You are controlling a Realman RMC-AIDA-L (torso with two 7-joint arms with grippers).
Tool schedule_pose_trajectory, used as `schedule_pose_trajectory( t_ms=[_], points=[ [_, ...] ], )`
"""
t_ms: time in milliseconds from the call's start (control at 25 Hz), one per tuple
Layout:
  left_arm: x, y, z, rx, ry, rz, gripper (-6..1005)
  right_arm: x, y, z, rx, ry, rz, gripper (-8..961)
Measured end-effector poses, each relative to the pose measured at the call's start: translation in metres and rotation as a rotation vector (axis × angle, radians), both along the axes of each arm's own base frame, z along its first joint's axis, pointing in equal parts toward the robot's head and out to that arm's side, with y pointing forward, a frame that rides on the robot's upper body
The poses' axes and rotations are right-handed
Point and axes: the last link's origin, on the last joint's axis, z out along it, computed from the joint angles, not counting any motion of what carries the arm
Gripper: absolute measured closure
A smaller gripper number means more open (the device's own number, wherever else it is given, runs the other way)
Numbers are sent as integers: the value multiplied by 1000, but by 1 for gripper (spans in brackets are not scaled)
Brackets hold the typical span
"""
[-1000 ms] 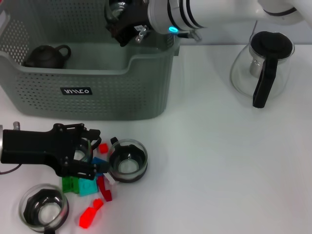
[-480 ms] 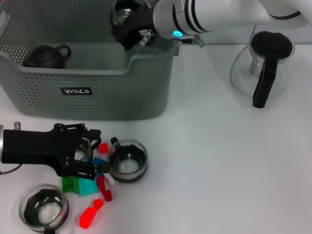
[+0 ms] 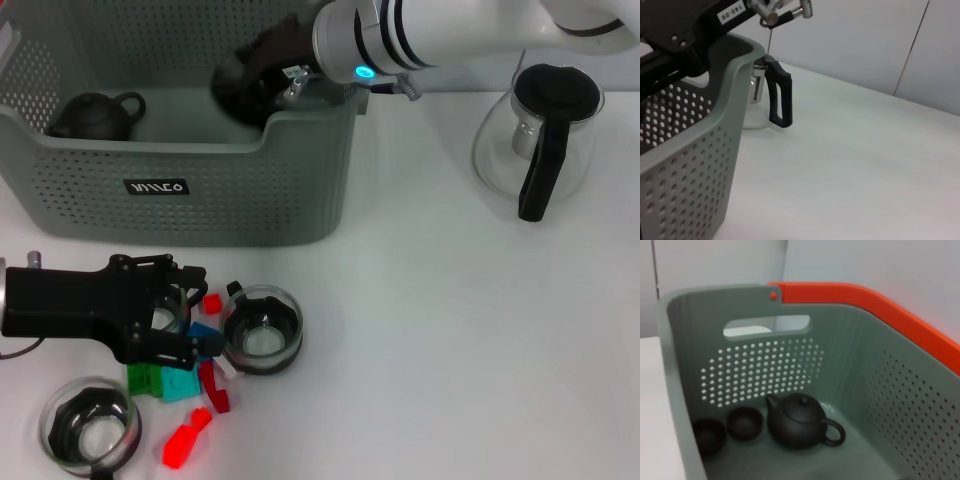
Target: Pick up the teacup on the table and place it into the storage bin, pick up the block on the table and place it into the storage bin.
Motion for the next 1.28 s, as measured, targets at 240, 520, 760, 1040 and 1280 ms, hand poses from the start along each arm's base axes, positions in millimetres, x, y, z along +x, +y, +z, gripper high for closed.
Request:
schedule_pose_trajectory(
  t_ms=[240,520,760,1040,1280],
  points=[
    [-1,-2,0,-1,-1,4,65,-8,-4,6,-13,49,15,534],
    [-4,-4,0,-2,-2,12,65,-19,-8,20,-9,114,59,214],
    [-4,-6,3,-7,-3,10,66,-29,-34,56,-65,228,167,186],
    [-6,-7,4,-9,9,10,66,9,-93,76,-287,138,270,187],
    [-8,-9,7,-9,18,4,66,43,-130,67,-501,-62,280,187]
  ],
)
